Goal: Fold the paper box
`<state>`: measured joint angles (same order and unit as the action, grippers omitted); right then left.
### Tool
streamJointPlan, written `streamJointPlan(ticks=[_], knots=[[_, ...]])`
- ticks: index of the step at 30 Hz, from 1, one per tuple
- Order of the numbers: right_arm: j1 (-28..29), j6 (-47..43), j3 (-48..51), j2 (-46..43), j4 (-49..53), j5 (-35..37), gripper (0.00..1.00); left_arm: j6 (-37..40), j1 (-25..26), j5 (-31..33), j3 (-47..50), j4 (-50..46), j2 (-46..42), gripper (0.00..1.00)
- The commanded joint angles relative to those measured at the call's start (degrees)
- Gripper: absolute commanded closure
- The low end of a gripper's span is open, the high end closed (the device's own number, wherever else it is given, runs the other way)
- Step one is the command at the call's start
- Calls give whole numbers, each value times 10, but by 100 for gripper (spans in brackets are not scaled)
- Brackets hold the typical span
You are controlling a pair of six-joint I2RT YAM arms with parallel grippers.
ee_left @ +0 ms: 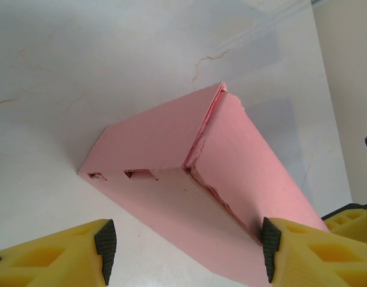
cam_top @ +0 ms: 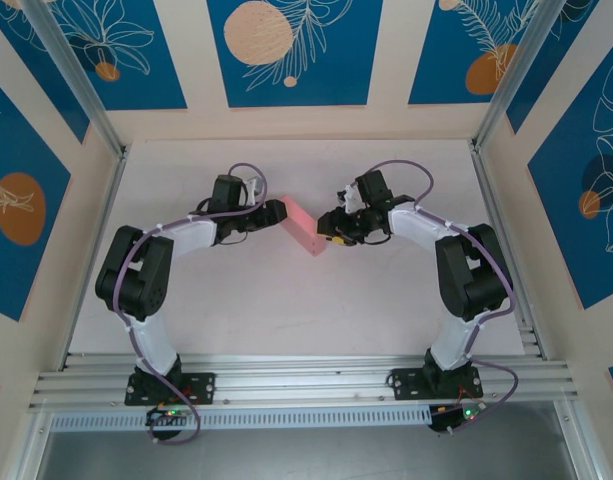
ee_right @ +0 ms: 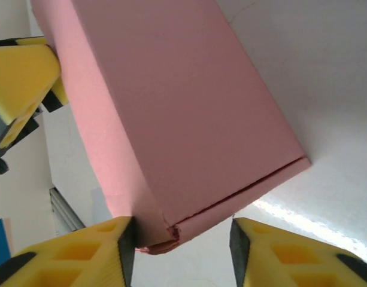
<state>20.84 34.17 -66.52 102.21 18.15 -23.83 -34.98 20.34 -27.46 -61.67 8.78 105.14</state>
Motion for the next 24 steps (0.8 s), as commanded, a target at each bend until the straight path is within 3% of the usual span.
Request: streamJointPlan(ticks=[1,19,24], knots=[[-4,-1,37,29,27,43,59,11,2,44,14,-56,21,42],[65,-97,1,-28,60,133,57,-12,-3,59,138,-12,-88,46],[73,-96,-1,-37,70,145,53,-9,-3,83,161,-32,-121,40]])
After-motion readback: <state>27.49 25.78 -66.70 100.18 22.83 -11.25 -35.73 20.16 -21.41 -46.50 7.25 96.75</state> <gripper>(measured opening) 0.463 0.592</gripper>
